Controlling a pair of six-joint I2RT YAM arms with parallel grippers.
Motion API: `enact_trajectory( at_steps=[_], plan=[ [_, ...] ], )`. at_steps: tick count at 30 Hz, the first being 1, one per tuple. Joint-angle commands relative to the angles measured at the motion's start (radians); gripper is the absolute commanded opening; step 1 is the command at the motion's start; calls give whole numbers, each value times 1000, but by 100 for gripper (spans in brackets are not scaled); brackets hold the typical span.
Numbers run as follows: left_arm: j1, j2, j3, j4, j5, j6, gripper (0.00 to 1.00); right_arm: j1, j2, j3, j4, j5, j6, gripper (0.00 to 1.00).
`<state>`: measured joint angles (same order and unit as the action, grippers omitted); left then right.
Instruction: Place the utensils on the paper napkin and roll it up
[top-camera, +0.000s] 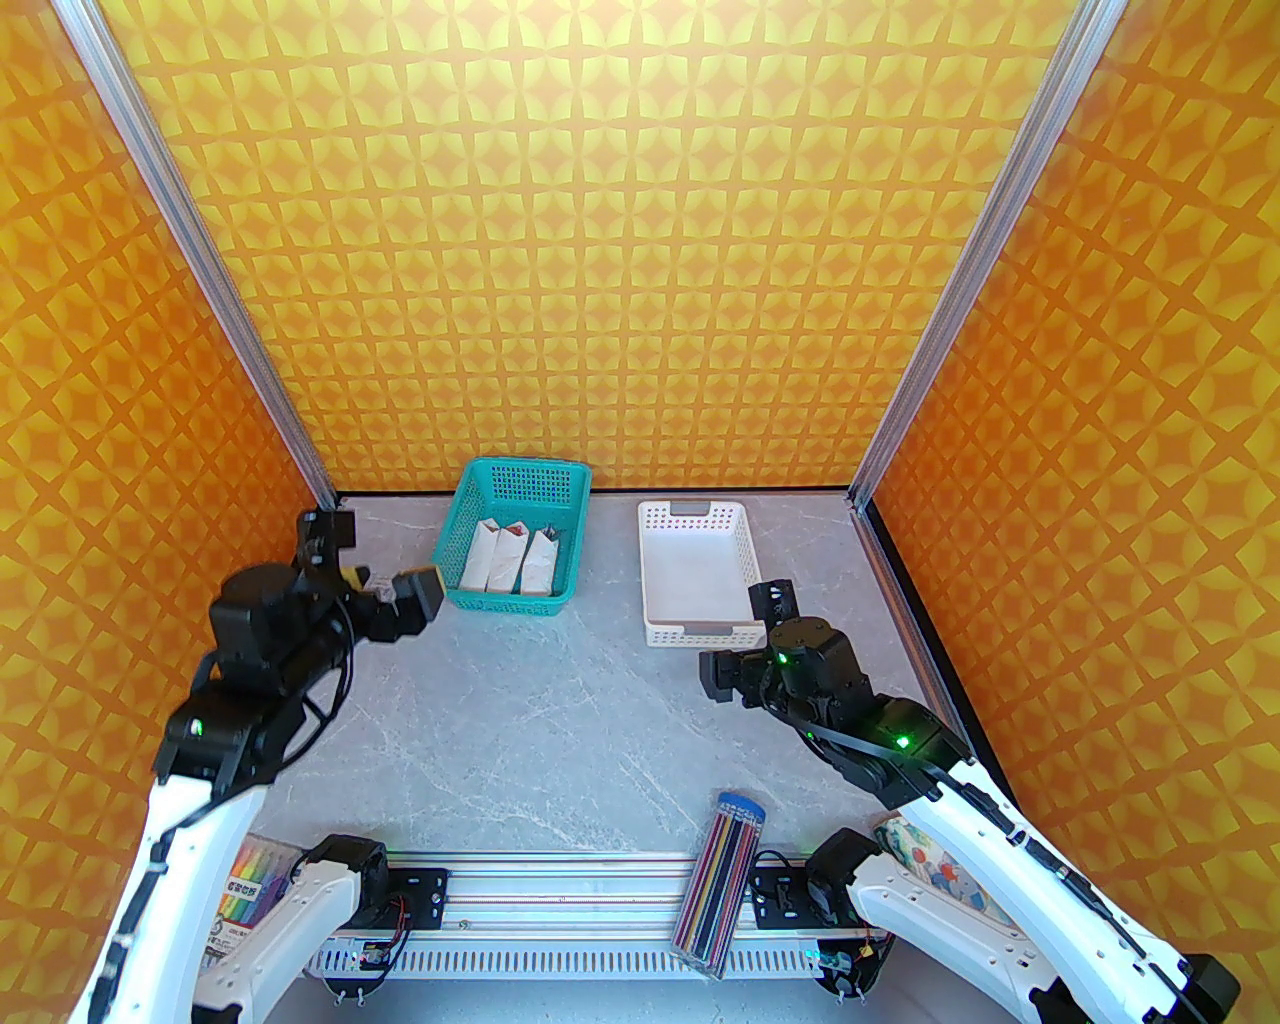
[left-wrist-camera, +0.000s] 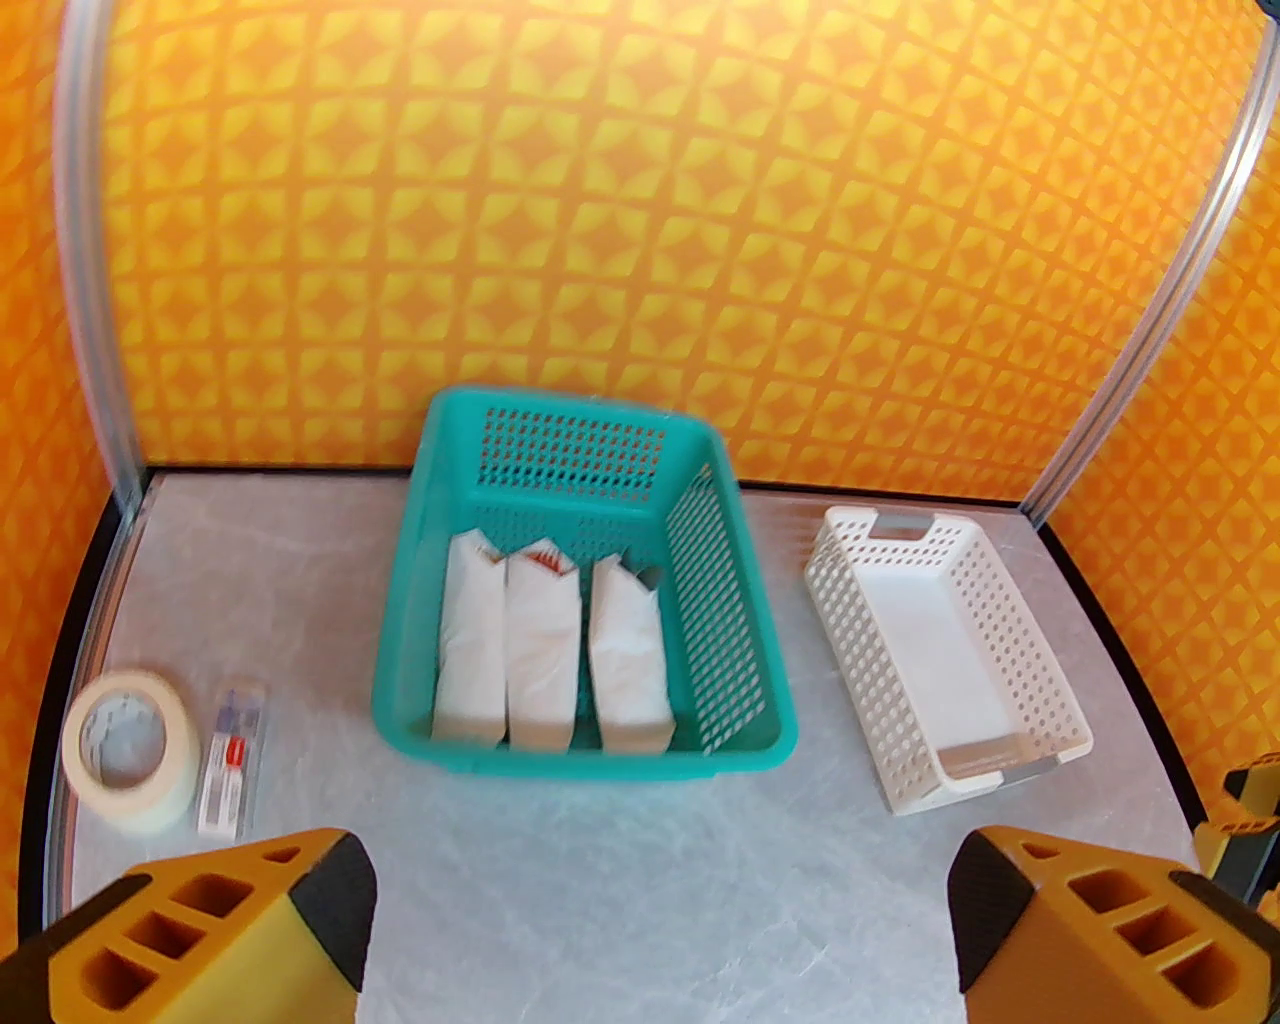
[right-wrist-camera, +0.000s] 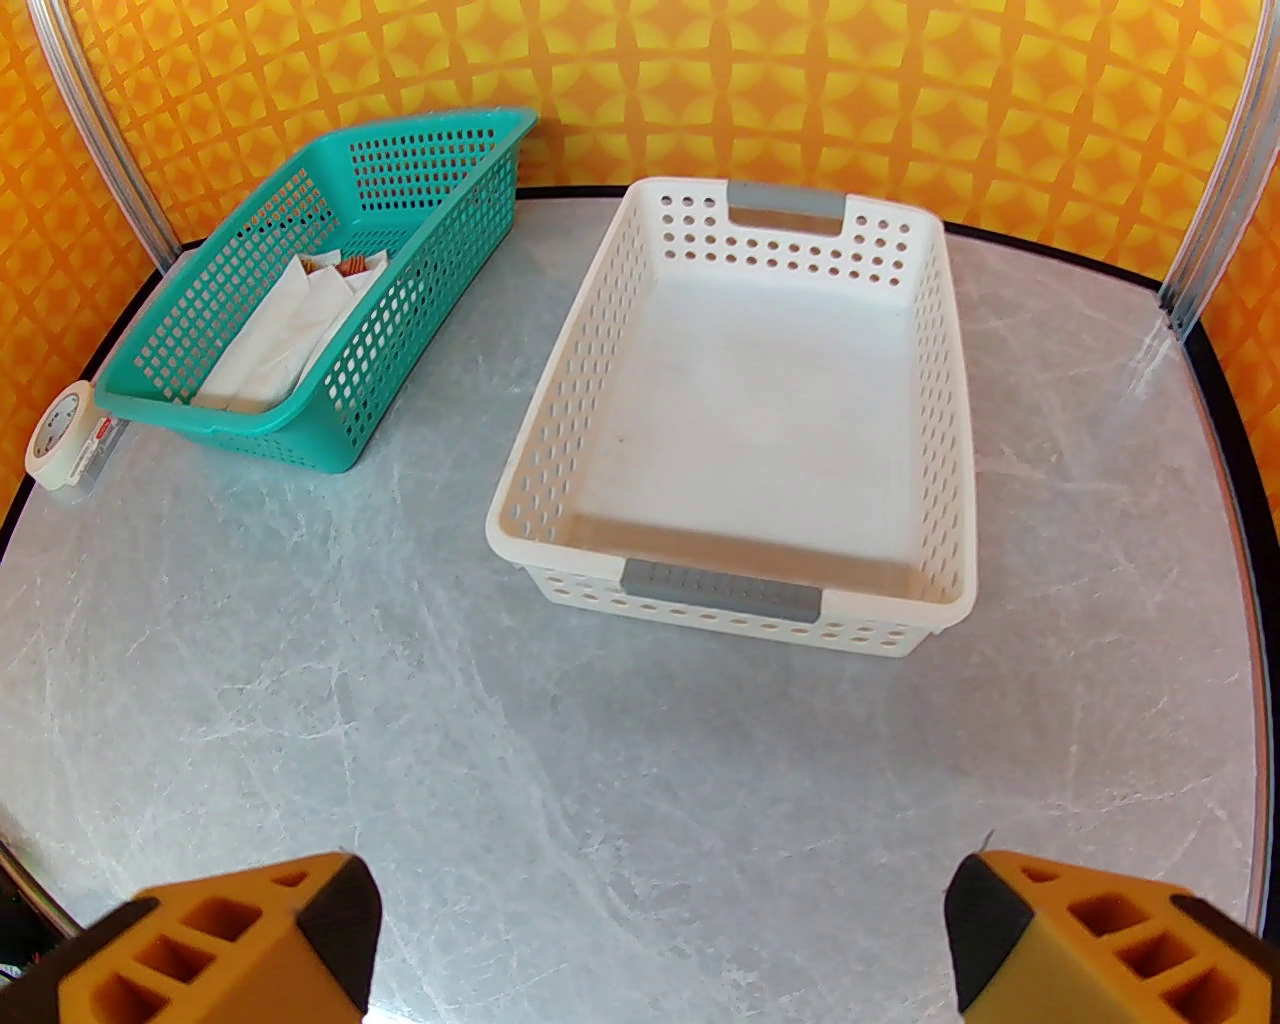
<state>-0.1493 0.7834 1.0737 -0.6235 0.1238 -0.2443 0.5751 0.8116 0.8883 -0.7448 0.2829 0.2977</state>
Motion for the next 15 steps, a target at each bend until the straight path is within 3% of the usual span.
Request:
enact_trajectory(
  at_steps=[1, 10, 15],
  plan=[
    [6, -51, -70, 2, -78, -32, 100, -12, 2, 11, 16, 43, -31, 99],
    [7, -88, -77, -51, -170, 3, 100, -52, 46, -3, 80, 70, -70, 99],
    [7, -89, -70, -52, -185, 7, 100, -123, 43, -49, 177, 42, -107, 99]
  ],
)
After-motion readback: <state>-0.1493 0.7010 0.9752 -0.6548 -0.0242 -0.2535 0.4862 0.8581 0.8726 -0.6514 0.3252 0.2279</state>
